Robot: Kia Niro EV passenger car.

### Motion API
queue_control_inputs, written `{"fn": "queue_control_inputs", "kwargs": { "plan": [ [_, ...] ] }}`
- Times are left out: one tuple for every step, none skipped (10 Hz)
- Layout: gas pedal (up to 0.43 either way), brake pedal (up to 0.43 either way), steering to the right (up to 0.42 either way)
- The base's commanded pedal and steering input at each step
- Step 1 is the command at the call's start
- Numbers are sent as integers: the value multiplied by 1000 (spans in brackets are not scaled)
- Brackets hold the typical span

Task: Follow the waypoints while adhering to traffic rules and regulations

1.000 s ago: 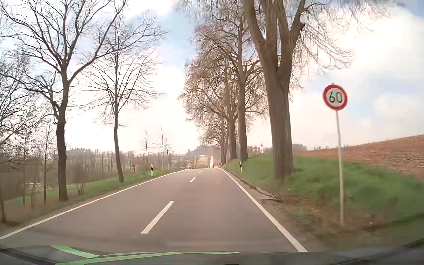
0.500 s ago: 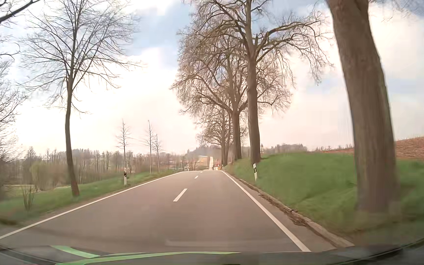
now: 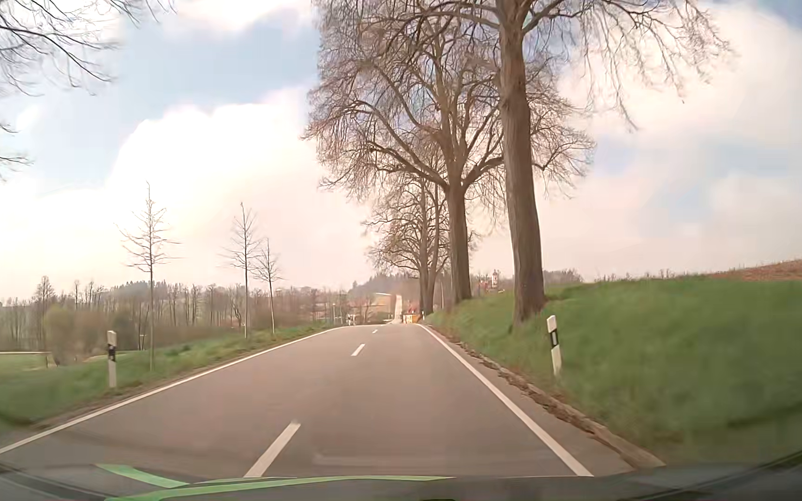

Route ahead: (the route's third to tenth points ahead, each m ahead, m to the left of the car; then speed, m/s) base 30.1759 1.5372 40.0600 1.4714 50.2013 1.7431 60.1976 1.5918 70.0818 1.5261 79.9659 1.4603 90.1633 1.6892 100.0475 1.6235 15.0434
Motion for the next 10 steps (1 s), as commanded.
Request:
{"fn": "queue_control_inputs", "kwargs": {
  "plan": [
    [150,0,1],
    [150,0,1],
    [150,0,1],
    [150,0,0],
    [150,0,1],
    [150,0,1],
    [150,0,0],
    [150,0,1],
    [150,0,0],
    [150,0,0]
  ]
}}
